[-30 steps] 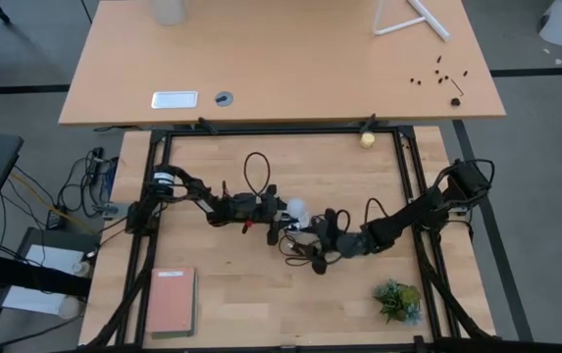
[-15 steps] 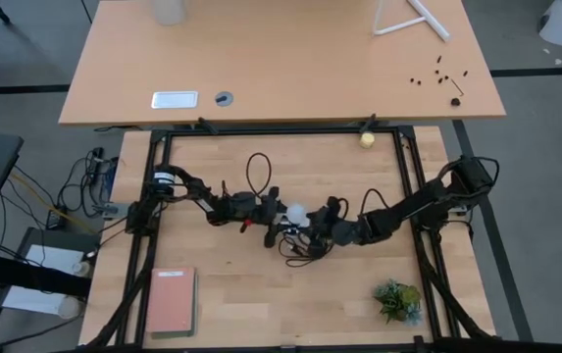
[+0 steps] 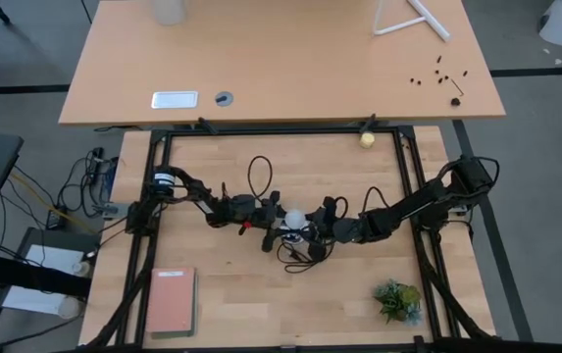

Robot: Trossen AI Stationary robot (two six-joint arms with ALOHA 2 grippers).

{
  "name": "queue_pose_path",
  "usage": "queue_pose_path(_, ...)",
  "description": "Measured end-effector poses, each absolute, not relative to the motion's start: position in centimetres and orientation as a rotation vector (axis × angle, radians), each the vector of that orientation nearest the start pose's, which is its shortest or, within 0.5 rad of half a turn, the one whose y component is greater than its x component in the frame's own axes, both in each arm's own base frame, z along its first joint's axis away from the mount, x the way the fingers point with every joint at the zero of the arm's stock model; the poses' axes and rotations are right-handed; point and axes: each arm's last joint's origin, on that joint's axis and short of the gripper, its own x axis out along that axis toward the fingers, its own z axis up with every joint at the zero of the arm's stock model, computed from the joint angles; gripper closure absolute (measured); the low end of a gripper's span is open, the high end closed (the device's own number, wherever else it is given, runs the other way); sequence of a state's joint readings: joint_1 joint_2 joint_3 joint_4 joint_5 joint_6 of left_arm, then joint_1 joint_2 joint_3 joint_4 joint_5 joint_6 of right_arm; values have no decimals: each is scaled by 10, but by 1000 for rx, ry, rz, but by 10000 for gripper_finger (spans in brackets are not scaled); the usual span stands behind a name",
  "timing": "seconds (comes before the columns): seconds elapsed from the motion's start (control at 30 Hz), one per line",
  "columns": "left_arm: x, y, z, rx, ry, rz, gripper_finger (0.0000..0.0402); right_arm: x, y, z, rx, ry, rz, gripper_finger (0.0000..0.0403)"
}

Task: Screw lightbulb
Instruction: Insert the white lightbulb into the silver lamp

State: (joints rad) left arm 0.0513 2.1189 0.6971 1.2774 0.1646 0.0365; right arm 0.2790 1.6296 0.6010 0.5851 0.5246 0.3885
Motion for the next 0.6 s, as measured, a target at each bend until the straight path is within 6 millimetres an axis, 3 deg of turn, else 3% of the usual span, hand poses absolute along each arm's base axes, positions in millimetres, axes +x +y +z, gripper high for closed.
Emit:
queue_pose_path(0.37, 349, 21, 82, -24, 140, 51, 211, 283, 98, 150, 284, 362, -193, 175)
queue_pose_path(0.6, 349, 19, 82, -1, 148, -19, 211, 276, 96, 144, 206, 384, -375, 175)
